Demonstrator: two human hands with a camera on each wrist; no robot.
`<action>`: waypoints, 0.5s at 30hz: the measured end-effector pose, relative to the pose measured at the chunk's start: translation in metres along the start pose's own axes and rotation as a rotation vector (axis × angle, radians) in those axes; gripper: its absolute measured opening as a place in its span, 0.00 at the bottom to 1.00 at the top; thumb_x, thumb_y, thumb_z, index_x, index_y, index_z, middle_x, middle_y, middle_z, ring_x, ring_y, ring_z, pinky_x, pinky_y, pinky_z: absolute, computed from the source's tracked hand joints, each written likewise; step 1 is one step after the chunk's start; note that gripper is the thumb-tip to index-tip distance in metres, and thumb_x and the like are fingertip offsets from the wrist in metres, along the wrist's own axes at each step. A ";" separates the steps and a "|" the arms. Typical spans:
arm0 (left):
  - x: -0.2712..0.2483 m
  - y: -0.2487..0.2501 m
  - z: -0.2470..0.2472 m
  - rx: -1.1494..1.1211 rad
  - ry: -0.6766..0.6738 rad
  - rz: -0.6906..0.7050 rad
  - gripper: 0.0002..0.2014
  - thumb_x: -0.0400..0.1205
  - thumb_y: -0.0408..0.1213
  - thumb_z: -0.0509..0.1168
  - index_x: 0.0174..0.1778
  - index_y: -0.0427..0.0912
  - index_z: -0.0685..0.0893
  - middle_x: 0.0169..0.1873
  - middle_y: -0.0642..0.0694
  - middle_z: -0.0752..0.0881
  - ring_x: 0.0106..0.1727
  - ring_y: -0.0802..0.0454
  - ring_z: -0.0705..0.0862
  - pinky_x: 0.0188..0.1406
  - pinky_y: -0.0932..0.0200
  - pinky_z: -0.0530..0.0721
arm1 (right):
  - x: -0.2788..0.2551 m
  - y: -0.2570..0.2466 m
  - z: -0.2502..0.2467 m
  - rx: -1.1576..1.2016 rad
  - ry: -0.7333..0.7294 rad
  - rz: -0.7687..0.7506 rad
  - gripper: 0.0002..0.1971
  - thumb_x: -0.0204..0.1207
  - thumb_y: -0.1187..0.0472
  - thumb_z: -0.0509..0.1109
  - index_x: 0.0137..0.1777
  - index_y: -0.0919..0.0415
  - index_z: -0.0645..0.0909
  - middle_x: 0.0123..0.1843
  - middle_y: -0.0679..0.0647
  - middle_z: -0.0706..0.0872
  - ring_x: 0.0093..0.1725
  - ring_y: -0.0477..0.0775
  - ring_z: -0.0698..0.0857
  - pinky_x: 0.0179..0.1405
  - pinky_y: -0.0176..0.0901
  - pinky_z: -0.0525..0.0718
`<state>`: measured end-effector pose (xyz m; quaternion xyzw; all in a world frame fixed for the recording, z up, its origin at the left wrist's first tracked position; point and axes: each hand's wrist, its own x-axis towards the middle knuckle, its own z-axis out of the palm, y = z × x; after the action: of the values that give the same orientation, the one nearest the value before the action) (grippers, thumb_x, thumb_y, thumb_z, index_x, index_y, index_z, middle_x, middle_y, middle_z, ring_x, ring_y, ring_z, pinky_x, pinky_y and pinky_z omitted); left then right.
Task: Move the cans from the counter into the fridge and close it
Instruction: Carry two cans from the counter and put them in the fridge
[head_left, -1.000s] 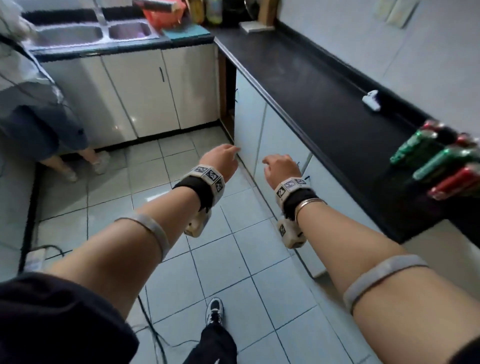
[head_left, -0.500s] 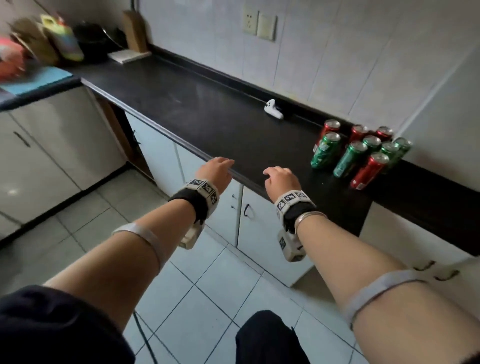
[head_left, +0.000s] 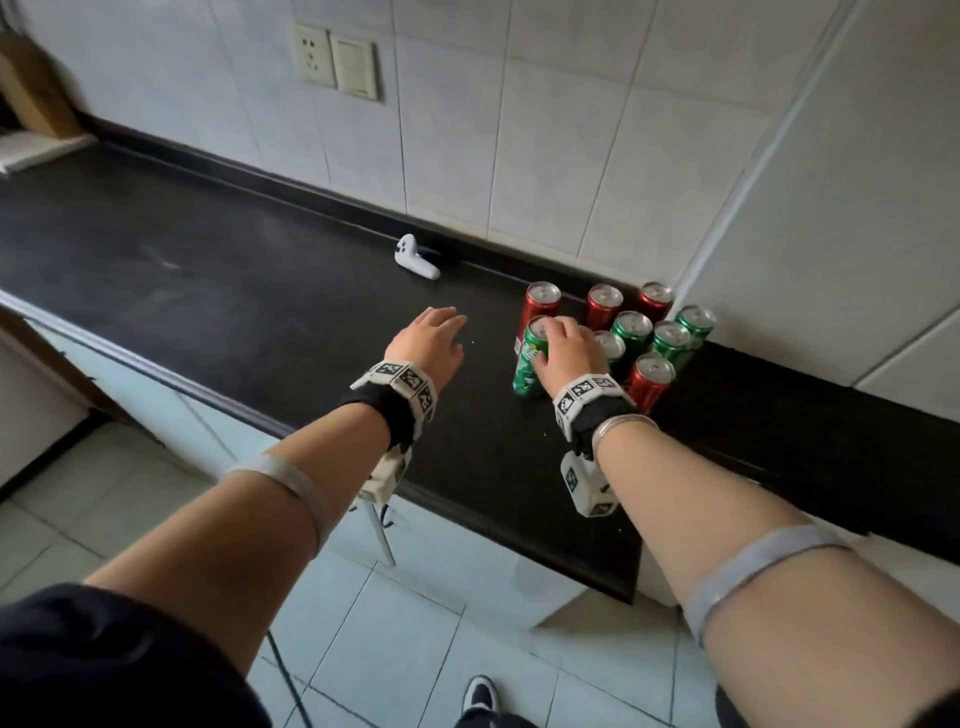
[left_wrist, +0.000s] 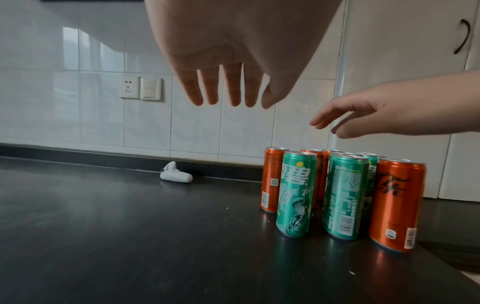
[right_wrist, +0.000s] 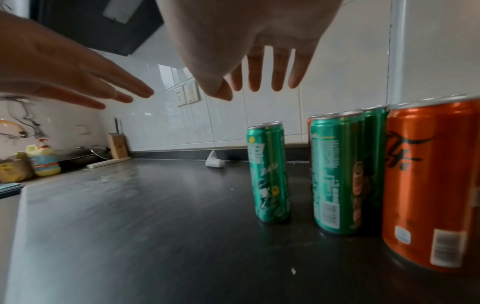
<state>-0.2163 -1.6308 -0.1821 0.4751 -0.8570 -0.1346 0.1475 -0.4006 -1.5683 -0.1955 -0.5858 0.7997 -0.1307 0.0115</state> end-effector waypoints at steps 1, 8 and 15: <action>0.009 0.001 0.004 -0.001 -0.011 0.004 0.23 0.82 0.38 0.59 0.75 0.45 0.71 0.77 0.48 0.69 0.80 0.49 0.64 0.75 0.51 0.69 | 0.009 0.004 0.001 -0.011 -0.009 0.014 0.25 0.76 0.59 0.67 0.74 0.58 0.70 0.72 0.58 0.74 0.67 0.63 0.75 0.67 0.52 0.74; 0.061 -0.010 0.024 0.007 -0.120 0.044 0.29 0.81 0.48 0.62 0.78 0.46 0.65 0.78 0.50 0.68 0.79 0.50 0.64 0.76 0.51 0.69 | 0.061 0.013 0.015 -0.012 -0.113 0.203 0.31 0.75 0.48 0.71 0.74 0.56 0.66 0.70 0.58 0.73 0.67 0.63 0.75 0.61 0.54 0.76; 0.089 -0.017 0.037 0.014 -0.283 0.095 0.37 0.77 0.54 0.66 0.80 0.49 0.60 0.79 0.51 0.65 0.82 0.51 0.59 0.77 0.51 0.64 | 0.078 0.007 0.029 -0.015 -0.297 0.262 0.29 0.72 0.44 0.72 0.67 0.57 0.69 0.64 0.60 0.78 0.59 0.64 0.83 0.53 0.53 0.80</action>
<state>-0.2622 -1.7126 -0.2108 0.4114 -0.8915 -0.1873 0.0280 -0.4267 -1.6457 -0.2149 -0.4897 0.8596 -0.0343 0.1421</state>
